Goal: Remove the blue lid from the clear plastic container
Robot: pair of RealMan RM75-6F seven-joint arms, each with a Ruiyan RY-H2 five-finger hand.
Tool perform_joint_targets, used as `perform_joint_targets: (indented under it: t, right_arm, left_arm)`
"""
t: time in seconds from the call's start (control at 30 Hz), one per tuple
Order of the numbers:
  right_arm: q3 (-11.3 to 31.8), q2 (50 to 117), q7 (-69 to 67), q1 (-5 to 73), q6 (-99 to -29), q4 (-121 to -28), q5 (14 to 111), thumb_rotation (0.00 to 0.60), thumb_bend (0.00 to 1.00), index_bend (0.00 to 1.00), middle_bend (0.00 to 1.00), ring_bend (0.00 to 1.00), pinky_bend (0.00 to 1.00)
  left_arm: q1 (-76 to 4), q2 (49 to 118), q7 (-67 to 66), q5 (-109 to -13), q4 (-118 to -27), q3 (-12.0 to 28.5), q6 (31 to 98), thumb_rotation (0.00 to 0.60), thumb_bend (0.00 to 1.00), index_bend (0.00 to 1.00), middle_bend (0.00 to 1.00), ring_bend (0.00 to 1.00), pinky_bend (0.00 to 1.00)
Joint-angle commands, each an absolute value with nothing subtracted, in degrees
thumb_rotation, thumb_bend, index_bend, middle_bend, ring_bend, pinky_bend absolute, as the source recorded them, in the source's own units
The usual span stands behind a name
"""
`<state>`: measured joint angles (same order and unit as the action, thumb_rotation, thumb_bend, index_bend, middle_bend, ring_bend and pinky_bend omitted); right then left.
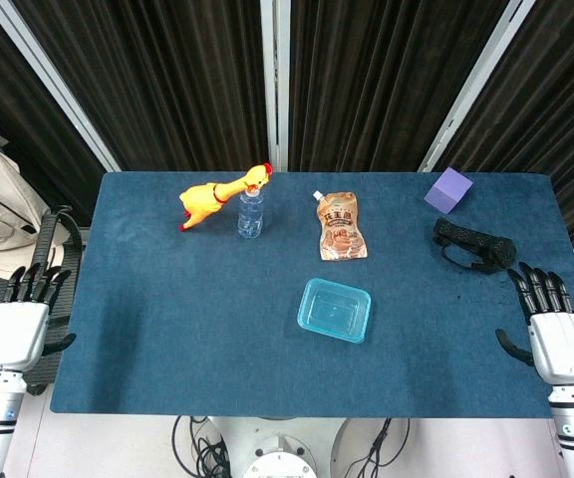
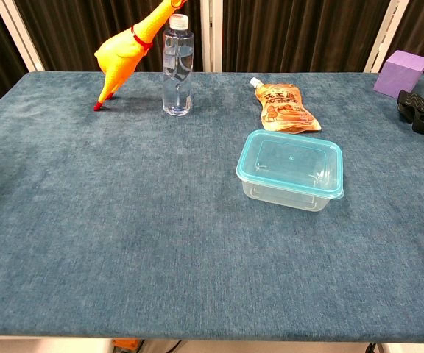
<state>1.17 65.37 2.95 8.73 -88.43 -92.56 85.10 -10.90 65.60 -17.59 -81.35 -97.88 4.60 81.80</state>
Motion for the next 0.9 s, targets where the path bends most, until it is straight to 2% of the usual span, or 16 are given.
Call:
perform_joint_targets:
  t: [0.03, 0.3, 0.5, 0.77, 0.9]
  right_arm:
    - [1.18, 65.21, 2.26, 9.08, -86.87, -92.33, 85.41, 0.600, 0.16, 0.00, 0.00, 0.00, 0.00]
    - [1.39, 64.46, 1.04, 10.12, -83.82, -92.84, 86.41, 0.600, 0.17, 0.00, 0.00, 0.00, 0.00]
    - [1.80, 65.74, 0.33, 15.74, -73.38, -92.14, 86.25, 0.600, 0.17, 0.00, 0.04, 0.00, 0.00]
    - [5.02, 76.14, 2.15, 27.27, -57.44, -83.83, 83.86, 0.600, 0.17, 0.00, 0.02, 0.00, 0.00]
    - [6.92, 81.83, 3.33, 31.15, -54.71, -78.62, 83.09, 0.600, 0.16, 0.00, 0.01, 0.00, 0.00]
  left_arm:
    - [-10.96, 66.07, -17.79, -81.32, -97.48, 4.78, 82.09, 0.600, 0.00, 0.13, 0.10, 0.00, 0.00]
    - [-10.89, 66.94, -18.00, -81.94, -96.64, 4.78, 82.82, 0.600, 0.00, 0.13, 0.10, 0.00, 0.00]
    - [-11.92, 68.09, -17.56, -83.11, -95.56, 4.48, 81.56, 0.600, 0.00, 0.13, 0.10, 0.00, 0.00]
    - [-12.94, 68.66, -16.97, -83.40, -95.20, 4.08, 79.66, 0.600, 0.00, 0.13, 0.10, 0.00, 0.00]
    - [-13.09, 68.53, -16.63, -83.12, -95.12, 4.07, 79.27, 0.600, 0.00, 0.13, 0.10, 0.00, 0.00]
